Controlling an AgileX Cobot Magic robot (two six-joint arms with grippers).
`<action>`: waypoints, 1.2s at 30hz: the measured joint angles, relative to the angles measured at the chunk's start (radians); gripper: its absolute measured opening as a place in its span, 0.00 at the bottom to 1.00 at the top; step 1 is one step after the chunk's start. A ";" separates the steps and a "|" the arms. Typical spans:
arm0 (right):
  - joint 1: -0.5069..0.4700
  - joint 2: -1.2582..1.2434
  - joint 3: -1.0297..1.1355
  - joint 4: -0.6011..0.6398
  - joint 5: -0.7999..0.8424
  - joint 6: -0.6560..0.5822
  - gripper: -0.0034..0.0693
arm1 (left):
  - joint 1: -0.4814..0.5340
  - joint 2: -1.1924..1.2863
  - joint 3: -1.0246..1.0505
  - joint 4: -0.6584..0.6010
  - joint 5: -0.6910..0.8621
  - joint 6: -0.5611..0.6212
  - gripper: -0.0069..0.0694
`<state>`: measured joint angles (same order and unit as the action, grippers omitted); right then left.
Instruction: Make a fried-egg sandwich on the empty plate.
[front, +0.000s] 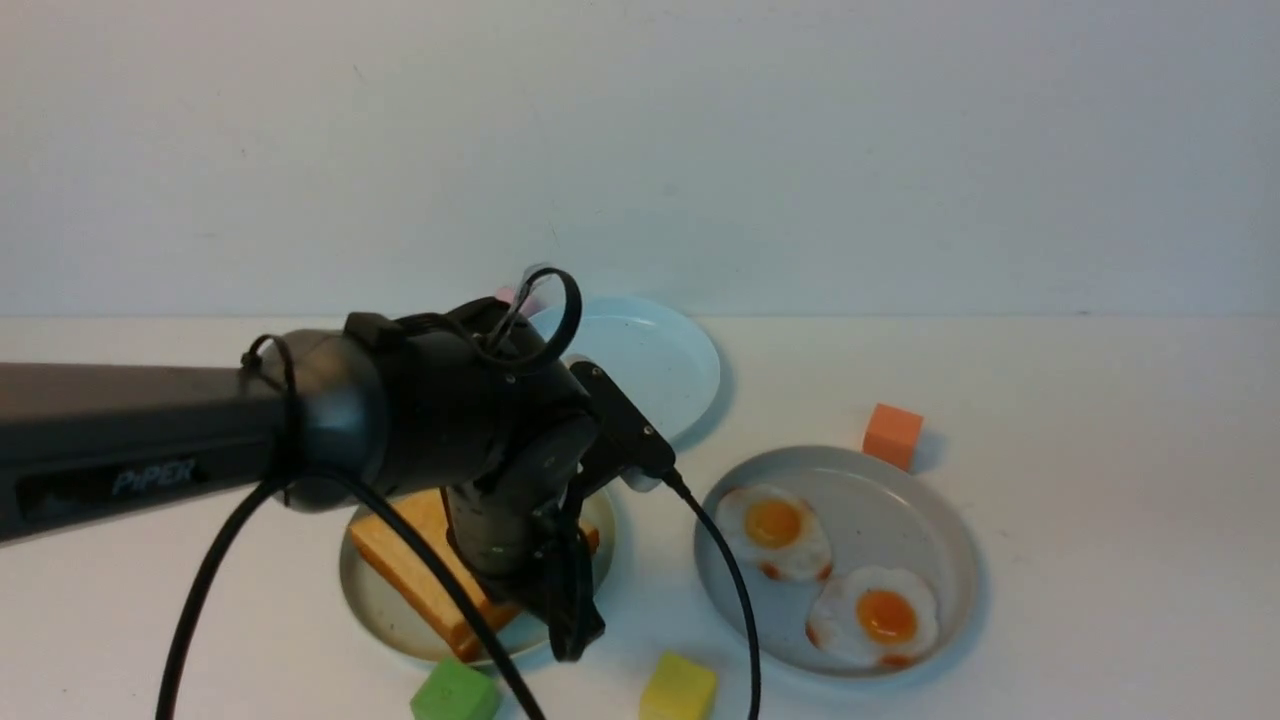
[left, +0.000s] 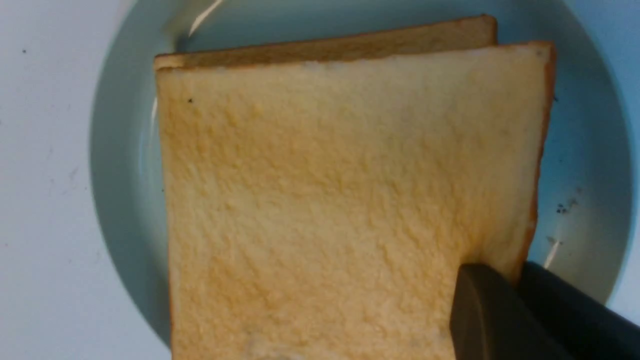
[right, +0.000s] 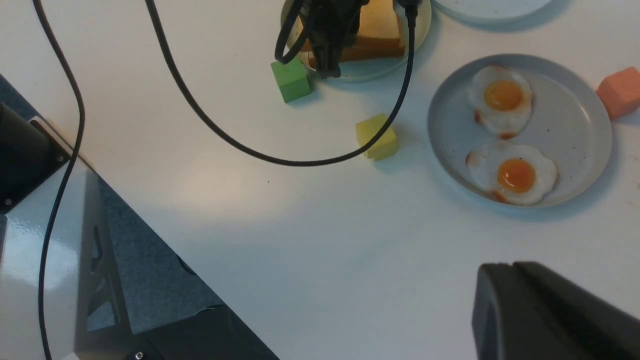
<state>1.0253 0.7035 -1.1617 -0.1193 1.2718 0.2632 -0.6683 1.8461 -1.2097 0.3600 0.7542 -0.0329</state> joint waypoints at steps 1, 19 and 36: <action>0.000 0.000 0.000 0.000 0.000 0.000 0.11 | 0.000 0.000 0.000 -0.008 -0.007 0.000 0.14; 0.000 0.000 0.000 0.001 0.000 -0.001 0.14 | 0.000 -0.041 0.000 -0.041 -0.009 -0.015 0.61; 0.000 0.000 0.000 0.001 -0.011 0.008 0.16 | -0.001 -1.184 0.526 -0.327 -0.345 -0.078 0.07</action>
<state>1.0253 0.7035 -1.1617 -0.1182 1.2611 0.2709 -0.6694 0.6624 -0.6836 0.0329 0.4091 -0.1114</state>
